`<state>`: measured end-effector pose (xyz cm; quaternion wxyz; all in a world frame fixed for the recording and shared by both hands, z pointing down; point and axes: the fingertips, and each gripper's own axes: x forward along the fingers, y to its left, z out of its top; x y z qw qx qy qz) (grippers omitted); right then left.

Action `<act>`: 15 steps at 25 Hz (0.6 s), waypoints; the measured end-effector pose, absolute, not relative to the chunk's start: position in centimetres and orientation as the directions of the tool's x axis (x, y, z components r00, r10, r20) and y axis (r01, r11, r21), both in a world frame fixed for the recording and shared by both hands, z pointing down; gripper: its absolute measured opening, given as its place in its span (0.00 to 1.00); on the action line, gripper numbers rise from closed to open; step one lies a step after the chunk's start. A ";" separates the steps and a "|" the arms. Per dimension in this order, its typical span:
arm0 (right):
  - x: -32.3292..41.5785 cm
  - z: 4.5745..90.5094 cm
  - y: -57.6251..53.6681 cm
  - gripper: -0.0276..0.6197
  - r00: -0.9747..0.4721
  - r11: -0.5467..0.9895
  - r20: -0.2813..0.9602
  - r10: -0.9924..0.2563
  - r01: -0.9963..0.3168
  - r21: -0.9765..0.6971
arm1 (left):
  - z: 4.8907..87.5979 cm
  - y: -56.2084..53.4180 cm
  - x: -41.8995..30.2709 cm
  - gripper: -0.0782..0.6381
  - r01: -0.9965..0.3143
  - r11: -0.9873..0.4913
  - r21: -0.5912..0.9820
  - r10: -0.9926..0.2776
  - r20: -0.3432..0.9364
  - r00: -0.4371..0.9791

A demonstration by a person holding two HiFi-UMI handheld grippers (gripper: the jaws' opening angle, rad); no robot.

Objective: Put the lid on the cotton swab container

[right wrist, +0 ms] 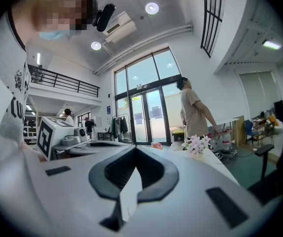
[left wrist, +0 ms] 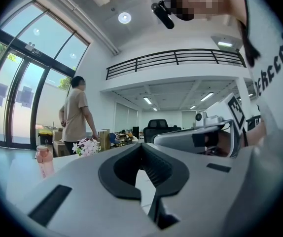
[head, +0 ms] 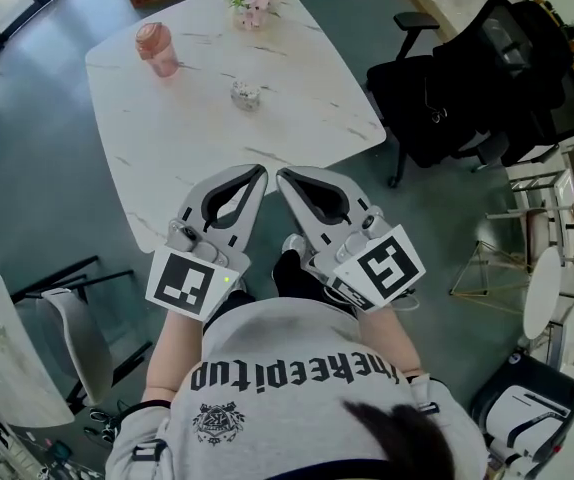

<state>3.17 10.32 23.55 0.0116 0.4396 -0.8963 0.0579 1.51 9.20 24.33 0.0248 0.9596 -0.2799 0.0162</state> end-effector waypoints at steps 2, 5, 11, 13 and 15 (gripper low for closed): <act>3.8 23.5 9.8 0.06 -0.620 0.614 0.071 -0.781 -0.784 -0.093 | 24.3 8.7 2.1 0.13 -0.547 -0.836 0.038 -0.545 0.046 0.837; 4.8 23.5 9.0 0.06 -0.632 0.625 0.068 -0.772 -0.775 -0.095 | 24.3 7.8 3.1 0.13 -0.562 -0.826 0.039 -0.561 0.045 0.827; 7.1 23.7 7.7 0.06 -0.657 0.650 0.064 -0.752 -0.754 -0.098 | 24.4 6.6 5.2 0.13 -0.593 -0.804 0.032 -0.592 0.045 0.805; 7.9 23.7 7.5 0.06 -0.665 0.659 0.063 -0.744 -0.746 -0.098 | 24.3 6.4 5.9 0.13 -0.604 -0.796 0.034 -0.603 0.045 0.797; 8.7 23.8 7.3 0.06 -0.676 0.669 0.061 -0.735 -0.736 -0.098 | 24.4 6.3 6.7 0.13 -0.616 -0.787 0.035 -0.615 0.042 0.788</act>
